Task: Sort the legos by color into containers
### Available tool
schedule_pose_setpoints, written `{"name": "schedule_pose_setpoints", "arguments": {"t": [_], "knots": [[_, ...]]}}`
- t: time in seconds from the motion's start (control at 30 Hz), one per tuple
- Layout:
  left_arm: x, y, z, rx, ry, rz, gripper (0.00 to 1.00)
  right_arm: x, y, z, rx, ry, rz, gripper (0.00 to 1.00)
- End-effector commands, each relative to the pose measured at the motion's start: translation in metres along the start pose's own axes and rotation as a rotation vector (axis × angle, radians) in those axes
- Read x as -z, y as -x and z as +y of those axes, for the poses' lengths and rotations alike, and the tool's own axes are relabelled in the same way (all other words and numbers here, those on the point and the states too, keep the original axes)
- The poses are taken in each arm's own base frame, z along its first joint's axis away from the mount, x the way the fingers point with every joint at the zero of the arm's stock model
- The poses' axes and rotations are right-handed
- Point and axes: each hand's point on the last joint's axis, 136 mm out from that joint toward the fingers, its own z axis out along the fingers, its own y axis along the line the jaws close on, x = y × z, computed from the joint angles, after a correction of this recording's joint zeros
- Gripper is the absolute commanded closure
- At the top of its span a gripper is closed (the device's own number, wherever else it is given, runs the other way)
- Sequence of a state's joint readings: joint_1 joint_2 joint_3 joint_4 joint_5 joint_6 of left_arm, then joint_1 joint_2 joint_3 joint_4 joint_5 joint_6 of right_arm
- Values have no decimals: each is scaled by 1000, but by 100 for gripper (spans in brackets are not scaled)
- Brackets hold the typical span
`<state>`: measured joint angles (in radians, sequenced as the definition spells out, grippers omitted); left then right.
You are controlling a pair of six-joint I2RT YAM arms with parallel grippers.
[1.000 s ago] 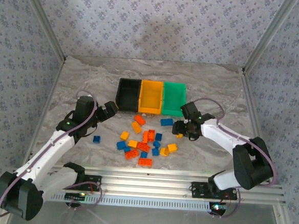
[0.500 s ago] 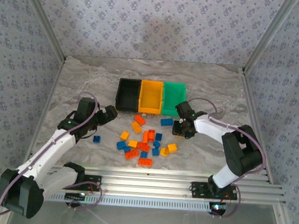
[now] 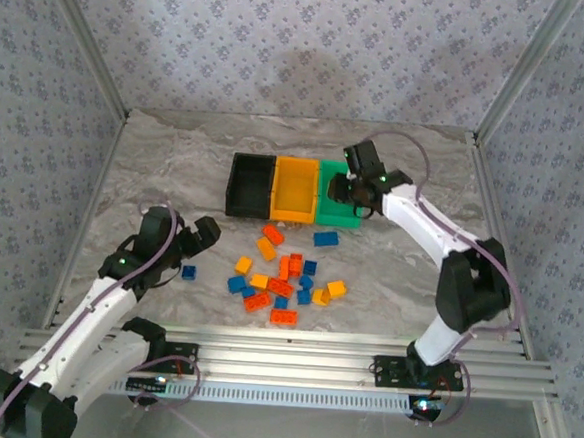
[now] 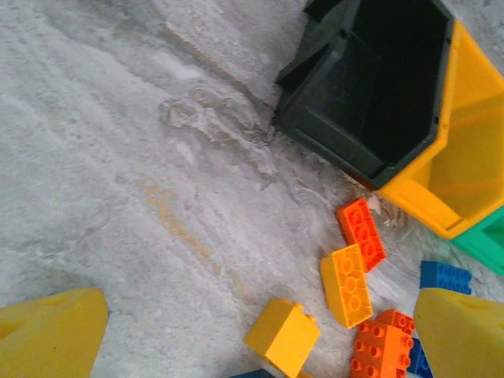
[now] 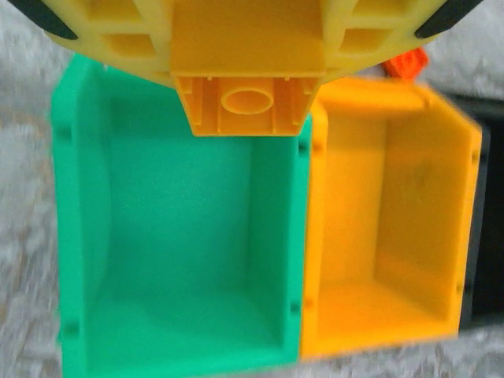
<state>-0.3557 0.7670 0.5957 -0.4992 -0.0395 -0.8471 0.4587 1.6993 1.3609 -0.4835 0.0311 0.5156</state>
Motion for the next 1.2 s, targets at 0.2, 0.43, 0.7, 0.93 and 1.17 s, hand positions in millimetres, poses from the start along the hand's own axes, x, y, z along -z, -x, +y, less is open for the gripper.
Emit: {"name": "schedule_pose_setpoints", "arguments": {"t": [0.2, 0.43, 0.7, 0.93, 1.17], "knots": [[-4, -16, 36, -14, 182, 92, 0, -58, 18, -21, -28, -169, 60, 64], [-20, -23, 50, 6, 227, 137, 4, -55, 31, -19, -76, -162, 30, 36], [-42, -45, 72, -65, 337, 259, 20, -26, 25, -20, -93, -130, -7, 32], [-52, -67, 86, -109, 410, 328, 33, -7, 16, -26, -115, -117, -23, 32], [-56, -79, 95, -132, 441, 361, 47, -3, 13, -32, -137, -114, -31, 32]]}}
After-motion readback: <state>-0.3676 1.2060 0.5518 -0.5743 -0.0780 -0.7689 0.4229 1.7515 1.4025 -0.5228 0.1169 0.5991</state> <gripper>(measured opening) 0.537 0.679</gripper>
